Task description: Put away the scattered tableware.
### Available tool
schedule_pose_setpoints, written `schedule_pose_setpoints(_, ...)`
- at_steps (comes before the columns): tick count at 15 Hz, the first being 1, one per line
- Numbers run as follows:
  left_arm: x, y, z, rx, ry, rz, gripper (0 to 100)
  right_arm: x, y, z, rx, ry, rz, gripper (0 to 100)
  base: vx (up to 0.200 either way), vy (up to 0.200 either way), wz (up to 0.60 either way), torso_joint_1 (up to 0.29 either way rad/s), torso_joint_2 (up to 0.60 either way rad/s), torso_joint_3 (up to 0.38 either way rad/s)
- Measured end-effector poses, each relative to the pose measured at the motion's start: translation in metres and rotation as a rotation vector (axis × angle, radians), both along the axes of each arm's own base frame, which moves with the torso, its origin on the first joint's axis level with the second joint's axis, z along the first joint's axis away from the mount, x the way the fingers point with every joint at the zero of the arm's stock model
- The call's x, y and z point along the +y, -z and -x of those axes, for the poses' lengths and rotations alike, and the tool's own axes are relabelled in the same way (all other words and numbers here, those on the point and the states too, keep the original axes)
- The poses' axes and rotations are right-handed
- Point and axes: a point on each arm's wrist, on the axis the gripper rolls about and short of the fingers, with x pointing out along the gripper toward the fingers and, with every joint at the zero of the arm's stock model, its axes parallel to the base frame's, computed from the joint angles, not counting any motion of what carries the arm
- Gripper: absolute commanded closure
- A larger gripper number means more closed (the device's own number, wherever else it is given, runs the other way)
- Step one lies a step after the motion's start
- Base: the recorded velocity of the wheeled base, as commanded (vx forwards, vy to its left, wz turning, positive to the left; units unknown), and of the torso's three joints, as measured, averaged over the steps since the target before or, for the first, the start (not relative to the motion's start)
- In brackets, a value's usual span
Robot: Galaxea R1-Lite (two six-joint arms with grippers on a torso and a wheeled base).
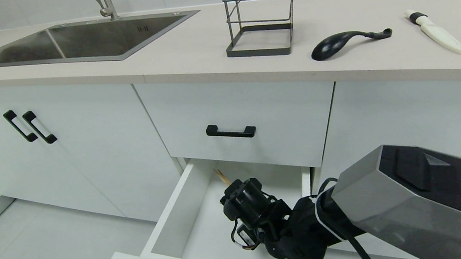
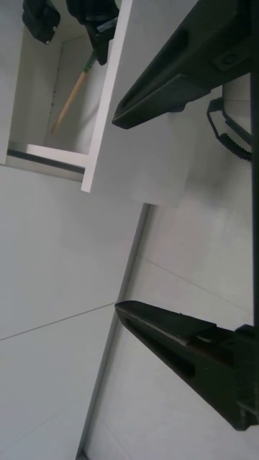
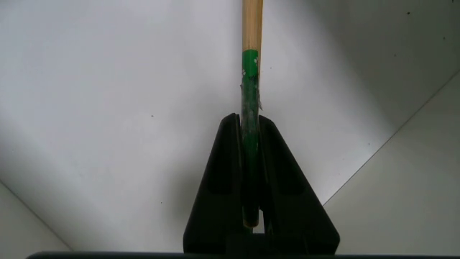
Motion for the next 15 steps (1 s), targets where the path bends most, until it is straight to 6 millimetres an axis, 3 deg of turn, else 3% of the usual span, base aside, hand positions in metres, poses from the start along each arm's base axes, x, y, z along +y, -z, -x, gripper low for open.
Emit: schedule_pose_setpoints(15, 0.000, 0.000, 0.000, 0.000, 0.000, 0.000, 0, 0.009, 0.016, -0.004, 0.007, -0.006, 0.012, 100, 0.000, 0.000, 0.00, 0.000, 0.00, 0.000)
